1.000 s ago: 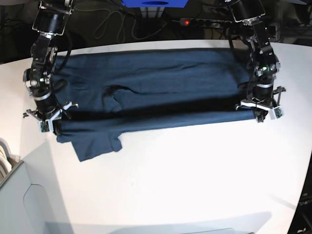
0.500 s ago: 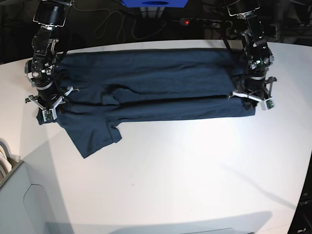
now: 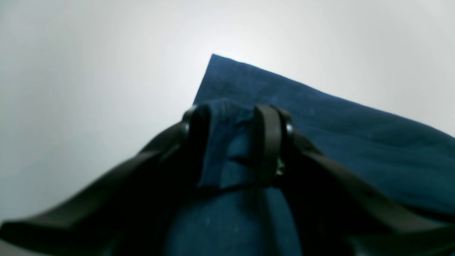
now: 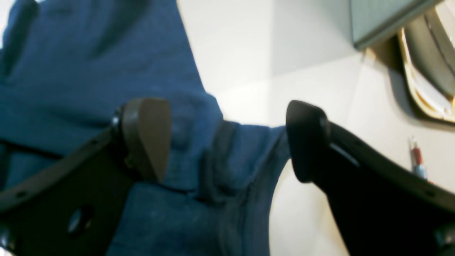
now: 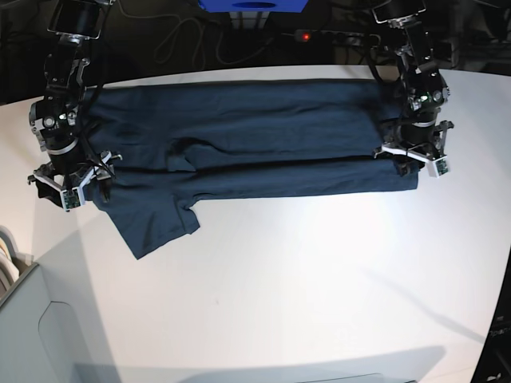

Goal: Fold the T-shirt properly
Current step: 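Lay the folded hem down and pull both grippers back toward the robot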

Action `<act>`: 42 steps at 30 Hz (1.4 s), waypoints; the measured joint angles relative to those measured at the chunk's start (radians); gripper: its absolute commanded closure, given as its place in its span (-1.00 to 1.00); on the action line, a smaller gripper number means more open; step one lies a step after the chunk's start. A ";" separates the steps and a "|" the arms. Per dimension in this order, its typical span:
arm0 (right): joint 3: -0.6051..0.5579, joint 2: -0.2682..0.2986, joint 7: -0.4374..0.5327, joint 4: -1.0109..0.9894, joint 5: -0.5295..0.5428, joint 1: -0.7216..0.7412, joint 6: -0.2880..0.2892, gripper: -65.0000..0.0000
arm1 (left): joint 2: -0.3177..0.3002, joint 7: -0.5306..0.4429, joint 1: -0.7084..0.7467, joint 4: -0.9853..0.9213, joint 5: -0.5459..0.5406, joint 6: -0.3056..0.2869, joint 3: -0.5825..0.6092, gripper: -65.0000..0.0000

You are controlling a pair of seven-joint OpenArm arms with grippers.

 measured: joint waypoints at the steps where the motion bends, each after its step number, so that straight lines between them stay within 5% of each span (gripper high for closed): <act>1: 0.000 0.000 0.000 0.001 0.000 0.000 0.000 -0.50 | 0.000 0.000 0.000 0.000 -0.001 0.000 0.000 0.32; 7: -0.002 0.000 -0.006 -0.007 0.000 0.024 0.003 -0.51 | -0.003 0.005 0.000 0.000 -0.095 0.000 0.000 0.32; 12: -0.005 -0.010 -0.101 -0.047 -0.003 0.099 0.086 -0.50 | -0.006 0.004 0.000 0.000 -0.102 0.000 0.000 0.36; 20: -0.070 -0.008 -0.158 -0.286 -0.005 0.285 0.150 -0.50 | -0.005 0.004 0.001 0.000 -0.102 0.000 0.000 1.00; 30: -0.076 0.018 -0.142 -0.620 -0.005 0.478 0.151 -0.46 | -0.006 0.005 0.000 0.000 -0.101 0.003 0.000 1.00; 33: -0.074 0.019 -0.131 -0.651 0.005 0.488 0.160 -0.11 | -0.006 0.004 0.000 0.000 -0.102 0.003 0.000 1.00; 38: -0.103 0.016 -0.101 -0.645 0.015 0.465 0.185 0.95 | -0.005 0.004 0.000 0.000 -0.102 0.003 0.000 1.00; 42: -0.133 0.019 -0.085 -0.640 0.027 0.451 0.185 0.99 | -0.005 0.003 0.000 0.000 -0.102 0.004 0.000 1.00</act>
